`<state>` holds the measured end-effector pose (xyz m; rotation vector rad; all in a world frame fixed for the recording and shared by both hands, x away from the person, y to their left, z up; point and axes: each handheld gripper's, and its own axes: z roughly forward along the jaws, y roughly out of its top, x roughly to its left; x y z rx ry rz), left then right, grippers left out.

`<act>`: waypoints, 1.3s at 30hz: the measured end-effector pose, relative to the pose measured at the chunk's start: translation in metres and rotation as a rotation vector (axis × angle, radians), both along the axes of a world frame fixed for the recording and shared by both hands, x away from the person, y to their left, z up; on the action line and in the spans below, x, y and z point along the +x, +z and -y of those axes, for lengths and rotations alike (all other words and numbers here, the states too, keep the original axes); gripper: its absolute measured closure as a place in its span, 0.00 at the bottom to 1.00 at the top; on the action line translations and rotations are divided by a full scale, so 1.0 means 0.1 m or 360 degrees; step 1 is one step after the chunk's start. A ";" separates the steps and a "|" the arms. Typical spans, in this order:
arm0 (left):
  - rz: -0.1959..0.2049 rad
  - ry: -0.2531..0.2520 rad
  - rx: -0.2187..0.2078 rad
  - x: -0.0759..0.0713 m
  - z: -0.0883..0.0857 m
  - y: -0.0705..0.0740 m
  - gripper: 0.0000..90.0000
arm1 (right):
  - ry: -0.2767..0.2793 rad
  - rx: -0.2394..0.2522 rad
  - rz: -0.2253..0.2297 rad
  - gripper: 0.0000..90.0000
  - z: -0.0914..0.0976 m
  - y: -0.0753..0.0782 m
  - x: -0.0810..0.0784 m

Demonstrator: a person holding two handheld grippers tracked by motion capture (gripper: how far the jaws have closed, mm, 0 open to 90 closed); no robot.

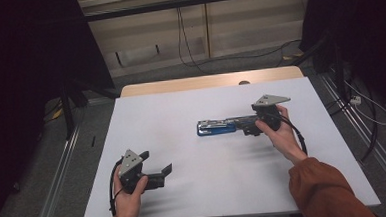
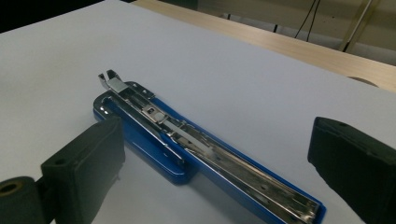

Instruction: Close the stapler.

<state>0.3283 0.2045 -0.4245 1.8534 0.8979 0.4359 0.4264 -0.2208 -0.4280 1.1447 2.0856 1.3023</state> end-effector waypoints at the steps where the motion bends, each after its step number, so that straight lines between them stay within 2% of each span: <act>1: 0.0000 0.0001 -0.0001 0.00 0.00 0.00 0.04 | -0.0013 0.0003 0.0007 0.04 0.02 0.01 -0.01; 6: -0.0011 -0.0018 -0.0007 0.01 0.00 -0.02 0.04 | -0.0042 0.0055 0.0019 0.03 0.09 0.01 -0.07; 9: -0.0005 -0.0035 0.0002 0.02 0.04 -0.01 0.04 | -0.0063 0.0056 0.0027 0.03 0.11 0.01 -0.14; 14: 0.0006 -0.0076 0.0050 0.01 0.08 0.00 0.05 | -0.0052 0.0085 0.0052 0.02 0.16 0.02 -0.24; 17: 0.0002 -0.0113 0.0041 0.02 0.09 0.03 0.05 | -0.0039 0.0079 0.0040 0.02 0.17 0.00 -0.29; 21: -0.0002 -0.0087 0.0021 0.02 0.10 0.04 0.05 | -0.0044 0.0082 0.0047 0.02 0.20 0.02 -0.35; 23: -0.0011 -0.0067 0.0008 0.03 0.11 0.02 0.05 | -0.0052 0.0077 0.0053 0.02 0.21 0.03 -0.37; 25: -0.0012 -0.0080 0.0002 0.04 0.13 0.00 0.06 | -0.0053 0.0074 0.0076 0.03 0.23 0.03 -0.41; 28: 0.0004 -0.0109 0.0028 0.06 0.18 0.01 0.07 | -0.0040 0.0005 0.0075 0.04 0.24 0.00 -0.45; 30: -0.0007 -0.0121 -0.0003 0.06 0.21 0.01 0.07 | -0.0040 0.0011 0.0071 0.06 0.26 -0.01 -0.48; 32: -0.0020 -0.0137 0.0009 0.07 0.24 0.01 0.07 | -0.0031 0.0000 0.0072 0.07 0.27 -0.02 -0.50; 33: -0.0034 -0.0132 -0.0014 0.08 0.26 0.01 0.07 | -0.0028 -0.0010 0.0067 0.08 0.27 -0.03 -0.51; 35: -0.0021 -0.0123 0.0026 0.09 0.29 0.01 0.07 | -0.0019 -0.0031 0.0068 0.08 0.26 -0.03 -0.52; 37: -0.0027 -0.0122 0.0019 0.11 0.32 0.01 0.07 | -0.0026 -0.0028 0.0073 0.08 0.26 -0.02 -0.53; 39: -0.0018 -0.0118 0.0043 0.14 0.34 0.02 0.07 | -0.0036 -0.0025 0.0070 0.08 0.27 -0.03 -0.55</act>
